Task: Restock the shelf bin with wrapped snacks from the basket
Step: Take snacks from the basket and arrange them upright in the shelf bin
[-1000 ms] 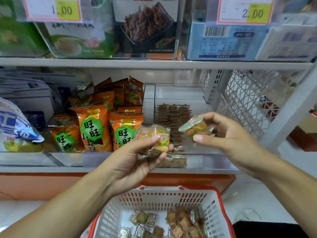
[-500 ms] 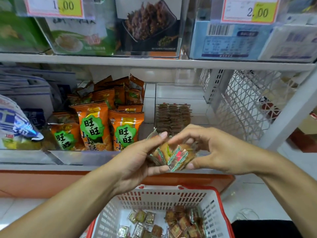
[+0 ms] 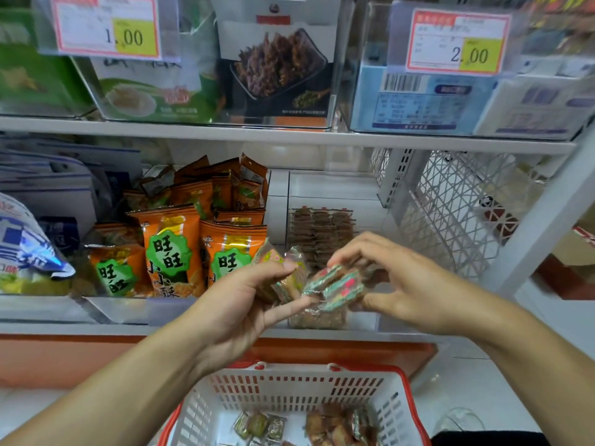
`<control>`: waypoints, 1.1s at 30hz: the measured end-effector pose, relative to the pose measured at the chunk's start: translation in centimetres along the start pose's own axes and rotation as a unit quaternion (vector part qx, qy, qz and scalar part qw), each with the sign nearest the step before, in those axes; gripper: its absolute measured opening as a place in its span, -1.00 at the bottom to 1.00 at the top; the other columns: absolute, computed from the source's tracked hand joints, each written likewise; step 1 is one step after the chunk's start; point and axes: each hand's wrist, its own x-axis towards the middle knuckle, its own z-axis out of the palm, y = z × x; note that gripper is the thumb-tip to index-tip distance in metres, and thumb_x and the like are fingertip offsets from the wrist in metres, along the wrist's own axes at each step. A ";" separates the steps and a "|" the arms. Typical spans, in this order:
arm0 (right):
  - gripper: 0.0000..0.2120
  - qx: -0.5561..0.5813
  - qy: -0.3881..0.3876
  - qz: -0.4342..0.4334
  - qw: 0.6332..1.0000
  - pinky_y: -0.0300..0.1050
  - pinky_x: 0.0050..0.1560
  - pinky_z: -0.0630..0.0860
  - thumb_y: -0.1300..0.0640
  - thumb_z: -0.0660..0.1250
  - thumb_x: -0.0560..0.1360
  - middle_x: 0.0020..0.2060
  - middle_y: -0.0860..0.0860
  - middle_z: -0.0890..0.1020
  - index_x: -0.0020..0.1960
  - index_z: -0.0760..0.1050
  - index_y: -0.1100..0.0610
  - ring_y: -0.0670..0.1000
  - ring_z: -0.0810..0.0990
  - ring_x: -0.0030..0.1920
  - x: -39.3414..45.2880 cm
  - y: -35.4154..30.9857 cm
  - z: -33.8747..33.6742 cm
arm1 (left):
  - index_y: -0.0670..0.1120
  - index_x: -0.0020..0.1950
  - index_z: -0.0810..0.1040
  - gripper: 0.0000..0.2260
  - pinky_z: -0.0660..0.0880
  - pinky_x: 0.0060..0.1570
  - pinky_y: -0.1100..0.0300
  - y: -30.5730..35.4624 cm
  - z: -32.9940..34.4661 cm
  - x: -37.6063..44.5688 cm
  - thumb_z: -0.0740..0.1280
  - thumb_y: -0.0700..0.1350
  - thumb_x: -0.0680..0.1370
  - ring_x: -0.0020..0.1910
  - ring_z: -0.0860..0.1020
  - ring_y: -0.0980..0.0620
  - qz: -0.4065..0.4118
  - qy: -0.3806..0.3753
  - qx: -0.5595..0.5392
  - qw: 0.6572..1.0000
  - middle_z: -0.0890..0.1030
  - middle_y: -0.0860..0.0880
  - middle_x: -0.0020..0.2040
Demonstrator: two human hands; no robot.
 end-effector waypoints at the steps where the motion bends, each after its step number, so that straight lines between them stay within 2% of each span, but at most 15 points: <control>1: -0.50 0.046 0.016 0.034 0.998 -0.22 0.19 0.52 0.27 0.56 0.41 0.12 -0.11 0.59 0.25 0.50 -0.05 -0.05 0.62 0.13 0.3 0.7 -0.3 | -0.26 -0.13 0.75 -0.82 0.70 -0.20 0.04 -0.1 0.0 0.1 0.52 -0.24 0.30 0.01 0.71 -0.32 0.007 0.005 -0.006 1.000 0.72 -0.26 0.06; 3: -0.50 0.138 0.075 0.113 0.981 -0.22 0.16 0.56 0.33 0.56 0.38 0.09 0.00 0.65 0.24 0.48 0.08 0.01 0.66 0.09 1.0 2.6 -0.7 | -0.23 0.11 0.69 -0.61 0.69 -0.21 0.04 -0.3 0.3 0.2 0.54 -0.25 0.29 0.01 0.69 -0.39 0.017 0.004 -0.002 1.000 0.71 -0.26 0.12; 6: -0.60 0.109 0.171 0.212 0.956 -0.52 -0.13 0.45 0.32 0.54 0.42 0.03 -0.02 0.64 0.18 0.50 0.11 -0.16 0.63 -0.04 2.5 5.6 -0.2 | 0.16 0.44 0.43 -0.24 0.69 -0.22 0.05 -1.1 1.1 0.3 0.53 -0.27 0.30 0.00 0.70 -0.38 0.019 -0.011 0.046 0.999 0.63 -0.28 0.23; 7: -0.69 0.105 0.172 0.229 0.952 -0.55 -0.22 0.41 0.35 0.51 0.43 -0.05 -0.05 0.64 0.08 0.55 0.08 -0.25 0.61 -0.13 3.2 6.3 0.3 | 0.26 0.48 0.35 -0.15 0.69 -0.22 0.05 -1.4 1.4 0.3 0.54 -0.28 0.30 0.00 0.70 -0.37 0.019 -0.007 0.049 0.999 0.62 -0.28 0.24; 9: -0.72 0.102 0.138 0.255 0.952 -0.54 -0.31 0.39 0.45 0.42 0.44 -0.21 -0.06 0.66 -0.09 0.61 0.06 -0.29 0.59 -0.27 4.4 8.0 1.3 | 0.27 0.56 0.21 -0.04 0.68 -0.25 0.05 -2.0 1.9 0.6 0.53 -0.29 0.31 -0.02 0.70 -0.37 0.014 0.005 0.039 0.999 0.62 -0.27 0.24; 11: -0.78 0.097 0.114 0.283 0.947 -0.36 -0.19 0.47 0.47 0.37 0.45 -0.16 0.07 0.70 -0.04 0.67 0.21 -0.10 0.60 -0.18 5.7 9.8 2.4 | 0.15 0.59 0.20 -0.12 0.68 -0.28 0.07 -2.4 2.3 0.9 0.50 -0.33 0.40 -0.03 0.71 -0.36 0.006 0.010 0.027 1.000 0.61 -0.29 0.24; 13: -0.80 0.095 0.111 0.306 0.941 -0.15 0.04 0.54 0.42 0.40 0.46 -0.06 0.14 0.72 0.03 0.66 0.24 0.05 0.65 -0.02 7.0 11.1 3.1 | 0.15 0.55 0.25 -0.22 0.67 -0.29 0.07 -2.6 2.4 1.2 0.46 -0.35 0.47 -0.04 0.71 -0.36 0.004 0.014 0.024 1.000 0.62 -0.29 0.21; 15: -0.79 0.066 0.089 0.344 0.932 0.02 0.21 0.56 0.25 0.46 0.48 0.03 0.12 0.71 0.11 0.65 0.19 0.13 0.66 0.10 8.0 12.2 3.8 | 0.24 0.53 0.21 -0.20 0.68 -0.28 0.05 -2.8 2.2 1.5 0.46 -0.35 0.48 -0.04 0.71 -0.37 0.001 0.025 0.023 0.999 0.62 -0.28 0.20; 18: -0.65 -0.033 0.027 0.408 0.912 0.04 0.26 0.51 -0.09 0.44 0.48 0.10 0.06 0.67 0.17 0.62 0.08 0.16 0.62 0.15 8.4 12.9 4.2 | 0.30 0.51 0.21 -0.19 0.68 -0.25 0.04 -3.0 1.9 1.6 0.45 -0.36 0.49 -0.04 0.71 -0.37 -0.009 0.020 0.023 1.000 0.61 -0.26 0.23; 19: -0.64 -0.043 0.036 0.409 0.911 0.04 0.23 0.52 -0.09 0.44 0.47 0.11 0.07 0.67 0.17 0.62 0.09 0.16 0.62 0.14 8.4 13.1 4.2 | 0.31 0.51 0.21 -0.19 0.68 -0.24 0.03 -3.0 1.8 1.6 0.45 -0.36 0.49 -0.04 0.71 -0.36 -0.012 0.015 0.021 1.000 0.61 -0.26 0.24; 21: -0.59 0.036 0.088 0.388 0.917 0.07 0.23 0.55 0.10 0.49 0.44 0.16 0.15 0.67 0.26 0.56 0.18 0.17 0.62 0.17 8.6 13.5 4.1 | 0.34 0.49 0.21 -0.18 0.68 -0.24 0.02 -3.0 1.6 1.5 0.46 -0.36 0.49 -0.04 0.71 -0.37 -0.018 0.011 0.015 1.000 0.62 -0.26 0.23; 24: -0.28 0.062 0.142 0.387 0.909 0.07 0.35 0.46 0.27 0.44 0.45 0.26 0.18 0.59 0.55 0.24 0.18 0.19 0.55 0.29 9.0 13.3 4.0 | 0.39 0.35 0.22 -0.22 0.68 -0.24 0.02 -2.9 1.7 1.3 0.46 -0.36 0.49 -0.04 0.70 -0.38 -0.016 0.001 0.011 1.000 0.64 -0.25 0.19; 28: -0.39 0.024 0.169 0.373 0.912 -0.14 0.17 0.44 0.24 0.39 0.50 0.22 0.15 0.62 0.51 0.30 0.11 0.16 0.57 0.24 9.5 13.6 4.4 | 0.35 0.33 0.24 -0.28 0.68 -0.24 0.02 -2.8 1.8 1.3 0.44 -0.37 0.51 -0.04 0.70 -0.38 -0.015 -0.007 0.015 1.000 0.62 -0.24 0.20; 30: -0.42 0.028 0.164 0.384 0.908 -0.18 0.15 0.40 0.22 0.36 0.54 0.26 0.14 0.61 0.52 0.29 0.09 0.14 0.56 0.26 9.5 13.7 4.5 | 0.27 0.37 0.30 -0.33 0.69 -0.23 0.02 -2.6 1.8 1.2 0.43 -0.36 0.51 -0.03 0.70 -0.38 -0.013 -0.011 0.016 1.000 0.62 -0.23 0.21; 33: -0.28 0.040 0.150 0.396 0.905 -0.05 0.33 0.42 0.23 0.38 0.54 0.34 0.16 0.55 0.60 0.14 0.09 0.16 0.51 0.34 9.5 14.1 4.4 | -0.01 0.36 0.46 -0.53 0.68 -0.24 0.05 -2.1 1.5 0.9 0.44 -0.33 0.52 -0.01 0.70 -0.38 -0.005 -0.012 0.005 1.000 0.69 -0.23 0.15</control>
